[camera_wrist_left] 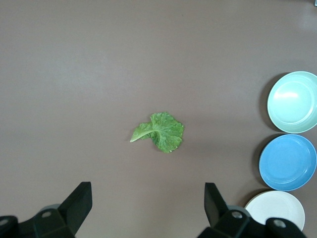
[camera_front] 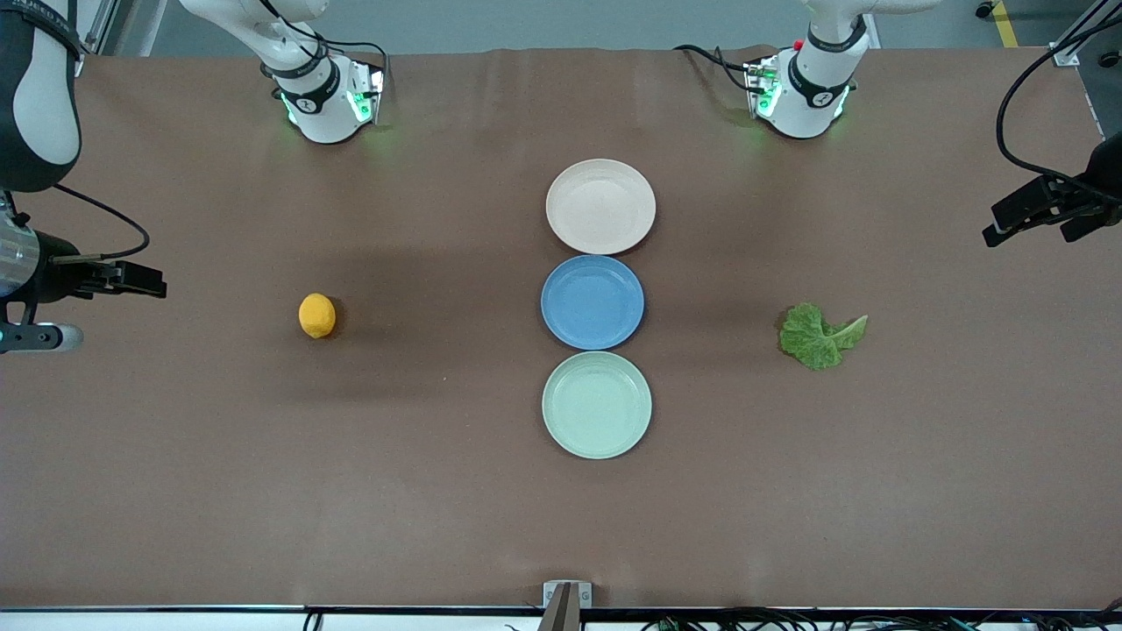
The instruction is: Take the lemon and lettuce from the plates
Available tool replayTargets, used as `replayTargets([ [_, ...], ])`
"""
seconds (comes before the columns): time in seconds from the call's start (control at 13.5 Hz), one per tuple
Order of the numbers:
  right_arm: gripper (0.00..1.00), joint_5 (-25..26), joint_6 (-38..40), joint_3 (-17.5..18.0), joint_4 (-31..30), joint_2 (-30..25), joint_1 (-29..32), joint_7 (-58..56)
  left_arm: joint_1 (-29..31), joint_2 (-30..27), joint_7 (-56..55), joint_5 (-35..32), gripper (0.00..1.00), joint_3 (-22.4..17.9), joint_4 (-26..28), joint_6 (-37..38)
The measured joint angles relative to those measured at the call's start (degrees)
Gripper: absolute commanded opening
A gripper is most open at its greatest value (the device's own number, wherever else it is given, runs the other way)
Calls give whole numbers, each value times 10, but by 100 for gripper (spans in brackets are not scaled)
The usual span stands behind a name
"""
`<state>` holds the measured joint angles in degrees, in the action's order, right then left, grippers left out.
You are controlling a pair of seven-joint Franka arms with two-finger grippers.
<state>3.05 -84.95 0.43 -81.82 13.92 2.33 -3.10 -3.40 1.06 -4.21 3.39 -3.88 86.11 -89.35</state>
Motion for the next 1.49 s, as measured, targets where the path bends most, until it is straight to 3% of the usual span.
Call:
replayTargets([
  [0.59,100,-31,37,8,3,-13,-3,0,0,0,0,0,100,0,0,0],
  [1.49,100,-34,6,8,-128,-170,-15,0,0,0,0,0,100,0,-1,0],
])
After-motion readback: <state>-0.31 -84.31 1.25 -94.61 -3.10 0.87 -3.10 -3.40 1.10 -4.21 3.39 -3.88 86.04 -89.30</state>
